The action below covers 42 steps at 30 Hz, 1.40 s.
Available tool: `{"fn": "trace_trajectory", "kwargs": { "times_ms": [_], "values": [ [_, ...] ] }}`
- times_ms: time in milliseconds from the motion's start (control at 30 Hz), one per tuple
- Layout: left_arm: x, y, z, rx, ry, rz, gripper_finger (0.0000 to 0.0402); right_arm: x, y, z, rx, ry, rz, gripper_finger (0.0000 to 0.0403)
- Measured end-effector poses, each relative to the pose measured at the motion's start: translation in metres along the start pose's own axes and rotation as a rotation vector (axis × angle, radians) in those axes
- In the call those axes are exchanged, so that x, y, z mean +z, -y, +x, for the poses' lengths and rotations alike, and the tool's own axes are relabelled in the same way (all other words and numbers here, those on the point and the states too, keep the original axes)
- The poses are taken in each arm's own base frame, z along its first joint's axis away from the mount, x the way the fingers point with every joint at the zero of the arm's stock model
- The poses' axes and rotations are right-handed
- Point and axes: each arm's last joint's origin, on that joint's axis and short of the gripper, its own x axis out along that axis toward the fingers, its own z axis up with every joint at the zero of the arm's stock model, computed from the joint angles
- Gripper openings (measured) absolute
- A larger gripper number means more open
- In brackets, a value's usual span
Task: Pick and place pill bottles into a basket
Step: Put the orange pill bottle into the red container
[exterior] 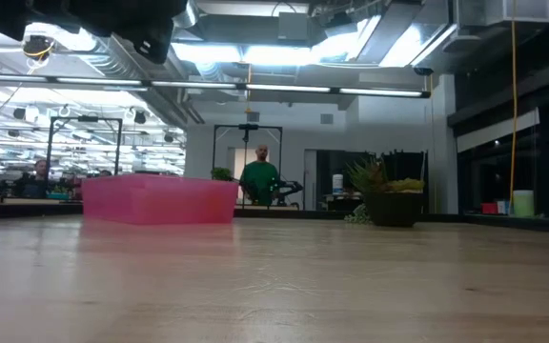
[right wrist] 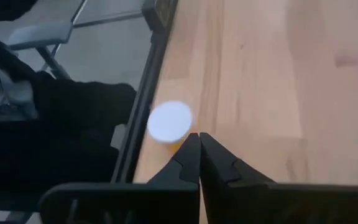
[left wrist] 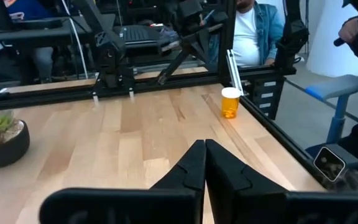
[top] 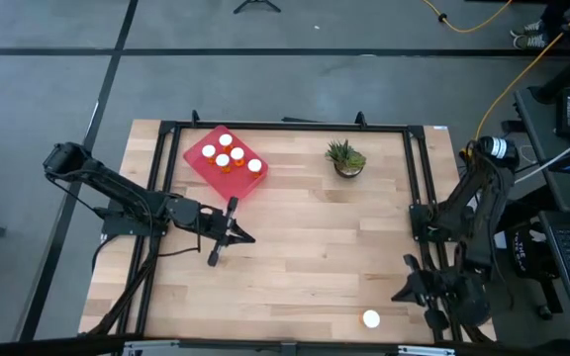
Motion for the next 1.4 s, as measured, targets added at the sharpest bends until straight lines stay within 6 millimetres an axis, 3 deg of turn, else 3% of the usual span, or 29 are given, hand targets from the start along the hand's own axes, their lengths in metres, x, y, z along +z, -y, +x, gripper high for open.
{"fn": "trace_trajectory", "kwargs": {
  "times_ms": [267,633,1167,1400],
  "values": [
    [0.001,-0.002,0.000,0.055,0.015,-0.002,0.0005,-0.009,-0.024,0.006,-0.016,-0.074,-0.023,0.0000],
    [0.001,-0.003,0.000,0.080,0.016,-0.028,0.0005,-0.024,-0.026,0.021,-0.060,-0.138,0.010,0.0045],
    [0.001,-0.003,0.000,0.080,0.016,-0.035,0.0004,-0.023,-0.026,0.022,-0.063,-0.136,-0.014,0.0238],
    [0.001,-0.003,0.000,0.080,0.018,-0.065,0.0002,-0.023,-0.026,0.022,-0.063,-0.136,-0.016,0.0287]
  ]
}}
